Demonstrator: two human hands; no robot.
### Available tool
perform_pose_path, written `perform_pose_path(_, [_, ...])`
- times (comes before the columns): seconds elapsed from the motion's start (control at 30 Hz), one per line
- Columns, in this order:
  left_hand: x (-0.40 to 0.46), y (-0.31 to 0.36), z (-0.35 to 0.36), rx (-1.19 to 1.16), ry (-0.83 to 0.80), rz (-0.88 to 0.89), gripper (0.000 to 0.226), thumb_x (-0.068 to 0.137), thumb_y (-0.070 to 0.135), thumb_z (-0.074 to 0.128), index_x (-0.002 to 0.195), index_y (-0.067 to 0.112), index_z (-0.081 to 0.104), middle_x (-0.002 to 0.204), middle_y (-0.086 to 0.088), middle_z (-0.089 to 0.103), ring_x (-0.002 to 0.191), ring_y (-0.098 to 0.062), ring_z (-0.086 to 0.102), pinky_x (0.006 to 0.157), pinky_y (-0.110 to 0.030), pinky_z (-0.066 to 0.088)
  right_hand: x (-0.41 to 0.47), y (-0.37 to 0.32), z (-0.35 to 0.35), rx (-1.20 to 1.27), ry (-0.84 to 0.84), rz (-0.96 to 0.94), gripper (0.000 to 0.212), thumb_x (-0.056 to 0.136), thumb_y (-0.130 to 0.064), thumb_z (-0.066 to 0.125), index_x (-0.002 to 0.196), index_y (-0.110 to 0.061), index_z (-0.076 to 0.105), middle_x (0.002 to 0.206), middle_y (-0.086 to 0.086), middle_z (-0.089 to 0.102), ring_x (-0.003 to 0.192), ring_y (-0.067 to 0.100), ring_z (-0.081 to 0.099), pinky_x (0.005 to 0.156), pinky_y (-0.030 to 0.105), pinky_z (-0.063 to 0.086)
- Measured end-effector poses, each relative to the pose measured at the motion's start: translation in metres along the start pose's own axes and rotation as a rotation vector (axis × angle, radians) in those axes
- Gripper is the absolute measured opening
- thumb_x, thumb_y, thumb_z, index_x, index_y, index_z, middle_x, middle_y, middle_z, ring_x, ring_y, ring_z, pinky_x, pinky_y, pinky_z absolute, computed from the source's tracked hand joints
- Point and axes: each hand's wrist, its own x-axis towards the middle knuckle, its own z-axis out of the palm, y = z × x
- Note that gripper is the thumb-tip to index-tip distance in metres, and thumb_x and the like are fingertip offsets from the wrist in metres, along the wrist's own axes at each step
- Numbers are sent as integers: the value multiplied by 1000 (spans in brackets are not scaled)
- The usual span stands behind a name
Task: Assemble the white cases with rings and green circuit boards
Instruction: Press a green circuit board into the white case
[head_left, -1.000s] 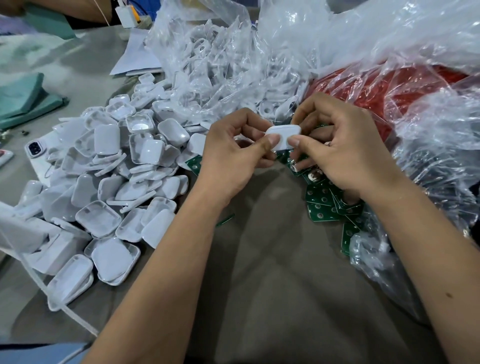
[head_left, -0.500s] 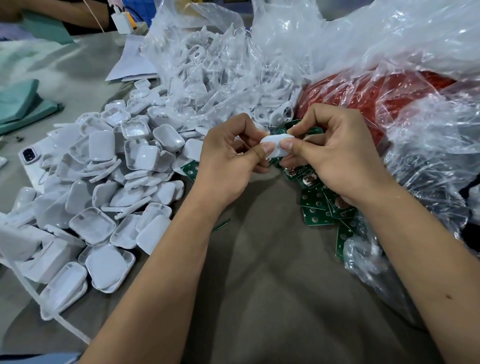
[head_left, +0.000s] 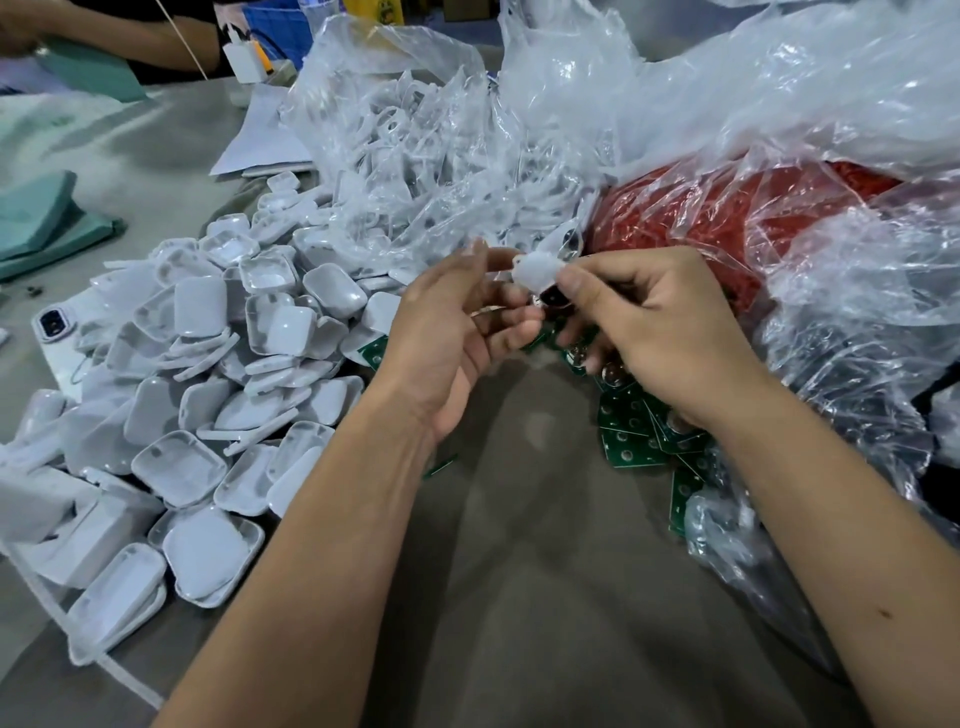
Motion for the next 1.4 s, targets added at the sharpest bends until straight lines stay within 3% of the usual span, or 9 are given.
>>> perform_pose_path(0.07, [0,-2,3,35,-11,31,19,105,18,56,96,10,71,79,-8,68,64,-17,65,61,-26,58,-1,-5,4,342,5,177,22,104,-17,61,99,-5,78,84,11,78,66,23,71,53,25,56])
perform_pose_path(0.2, [-1,-8,7,206,-31,99,14,101,15,63,95,10,74,87,-10,72,70,-21,66,65,-30,59,-1,-9,-1,505,-73,320,23,103,-14,61,98,2,77,89,18,77,71,19,71,59,24,59])
perform_pose_path(0.47, [-1,-4,6,127,-30,50,15,97,14,67,86,9,77,87,-12,76,72,-19,72,60,-23,58,0,-11,-7,568,-104,374,20,92,-16,68,94,1,79,88,16,76,70,18,68,57,23,59])
perform_pose_path(0.67, [-1,-5,9,-29,-54,-48,17,94,13,68,93,-4,71,77,-11,68,56,-11,58,51,-18,54,1,-11,-7,680,-148,425,29,84,-20,67,101,2,75,84,11,70,66,14,61,56,19,50])
perform_pose_path(0.77, [-2,-5,10,-47,-54,-38,16,95,12,66,92,-3,68,79,-12,65,60,-13,55,48,-16,51,1,-9,-9,715,-172,432,26,83,-19,67,98,-1,77,86,12,71,67,13,60,57,19,48])
perform_pose_path(0.87, [-2,-4,11,-32,-48,-6,14,96,11,65,89,-1,68,82,-12,65,66,-16,54,49,-17,48,2,-10,-9,734,-192,427,19,84,-16,65,88,-4,79,86,12,72,68,13,60,59,18,50])
perform_pose_path(1.13, [-1,-7,16,67,-47,66,14,101,13,61,88,7,64,83,-7,65,67,-14,56,56,-20,47,3,-12,-11,720,-157,372,15,90,-11,61,98,1,68,91,12,72,73,14,61,65,21,53])
perform_pose_path(1.4, [3,-9,20,227,58,102,20,101,14,62,81,9,63,71,-4,64,58,-12,55,53,-22,44,6,-13,-3,619,-26,406,16,101,-5,59,101,5,71,85,15,75,70,19,67,59,25,58])
